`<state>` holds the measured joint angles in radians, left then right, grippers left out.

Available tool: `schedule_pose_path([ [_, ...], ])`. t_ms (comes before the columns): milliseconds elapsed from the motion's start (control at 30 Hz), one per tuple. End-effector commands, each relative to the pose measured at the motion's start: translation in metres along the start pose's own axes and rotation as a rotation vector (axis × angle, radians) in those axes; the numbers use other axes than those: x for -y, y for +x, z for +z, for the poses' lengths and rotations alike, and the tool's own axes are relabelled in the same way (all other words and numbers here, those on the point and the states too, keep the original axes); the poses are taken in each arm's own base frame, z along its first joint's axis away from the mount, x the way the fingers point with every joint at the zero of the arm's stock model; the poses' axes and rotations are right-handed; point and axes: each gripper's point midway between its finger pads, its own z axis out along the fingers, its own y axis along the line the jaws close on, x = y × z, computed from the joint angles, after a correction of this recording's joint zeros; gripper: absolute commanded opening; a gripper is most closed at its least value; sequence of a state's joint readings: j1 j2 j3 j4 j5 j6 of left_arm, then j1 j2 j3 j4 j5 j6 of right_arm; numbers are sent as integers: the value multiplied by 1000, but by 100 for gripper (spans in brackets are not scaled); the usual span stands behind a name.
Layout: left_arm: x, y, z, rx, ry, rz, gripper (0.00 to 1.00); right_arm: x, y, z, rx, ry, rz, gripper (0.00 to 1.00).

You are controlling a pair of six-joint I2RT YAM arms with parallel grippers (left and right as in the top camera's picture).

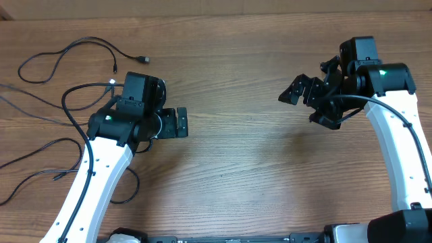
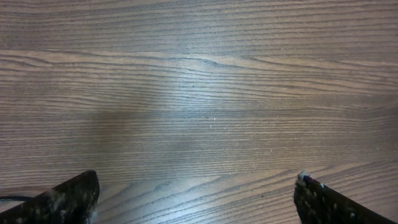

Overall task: Untangle cables
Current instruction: 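Raise the left gripper toward the center and lower the right gripper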

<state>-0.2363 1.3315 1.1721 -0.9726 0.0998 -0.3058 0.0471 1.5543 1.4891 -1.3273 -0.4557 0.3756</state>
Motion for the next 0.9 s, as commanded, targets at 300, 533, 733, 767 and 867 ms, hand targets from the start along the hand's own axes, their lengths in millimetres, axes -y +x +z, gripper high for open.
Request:
schedule_pose_path([
  [300, 2, -5, -4, 19, -3, 29, 99, 0, 96, -120, 318, -18, -172, 100],
  [533, 2, -5, -4, 19, -3, 29, 100, 9, 122, -126, 299, -13, -156, 100],
  [733, 2, -5, -4, 19, -3, 29, 100, 9, 117, -122, 278, -4, -146, 100],
  [767, 2, -5, -4, 19, -3, 29, 100, 9, 116, -121, 273, -1, -144, 100],
  [867, 2, -5, -4, 19, -3, 29, 100, 10, 111, -115, 247, 11, -130, 100],
])
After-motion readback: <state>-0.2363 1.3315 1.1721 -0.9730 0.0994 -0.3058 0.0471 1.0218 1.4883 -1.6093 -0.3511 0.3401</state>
